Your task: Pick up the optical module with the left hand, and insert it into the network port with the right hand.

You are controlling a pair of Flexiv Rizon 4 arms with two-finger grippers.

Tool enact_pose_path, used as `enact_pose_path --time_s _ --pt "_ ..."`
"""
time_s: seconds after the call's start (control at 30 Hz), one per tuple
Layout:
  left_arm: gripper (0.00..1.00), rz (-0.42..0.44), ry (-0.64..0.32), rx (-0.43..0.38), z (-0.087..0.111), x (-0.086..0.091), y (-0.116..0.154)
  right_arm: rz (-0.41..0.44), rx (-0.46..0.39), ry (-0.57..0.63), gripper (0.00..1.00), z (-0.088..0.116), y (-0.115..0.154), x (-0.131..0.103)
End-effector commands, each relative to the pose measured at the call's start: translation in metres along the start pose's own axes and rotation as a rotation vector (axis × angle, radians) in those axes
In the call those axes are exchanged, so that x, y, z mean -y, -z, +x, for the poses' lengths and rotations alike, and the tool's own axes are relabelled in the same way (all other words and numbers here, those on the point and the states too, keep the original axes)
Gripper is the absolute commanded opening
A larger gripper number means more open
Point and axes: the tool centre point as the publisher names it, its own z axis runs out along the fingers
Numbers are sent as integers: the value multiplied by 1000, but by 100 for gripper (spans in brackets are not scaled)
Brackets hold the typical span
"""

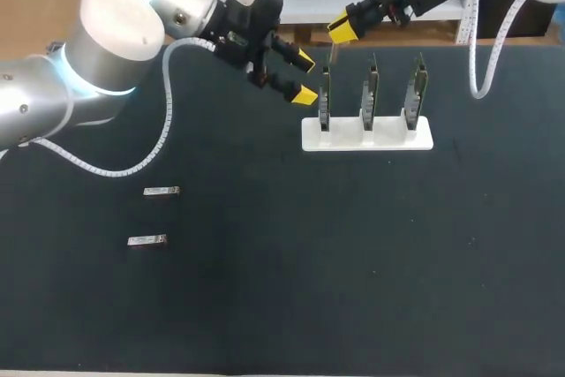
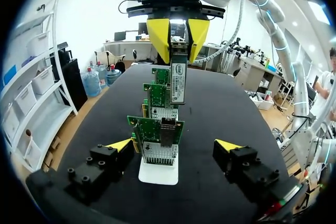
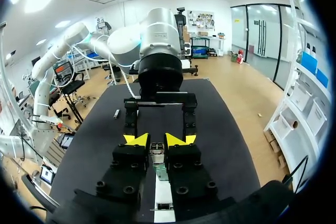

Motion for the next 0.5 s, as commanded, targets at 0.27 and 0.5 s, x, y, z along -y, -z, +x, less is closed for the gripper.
enact_pose_path --time_s 0.27,0.5 --pt "100 -1 1 -3 0 0 0 -11 -25 17 0 1 -8 2" --pt "100 -1 1 -3 0 0 0 0 -33 19 0 4 -12 1"
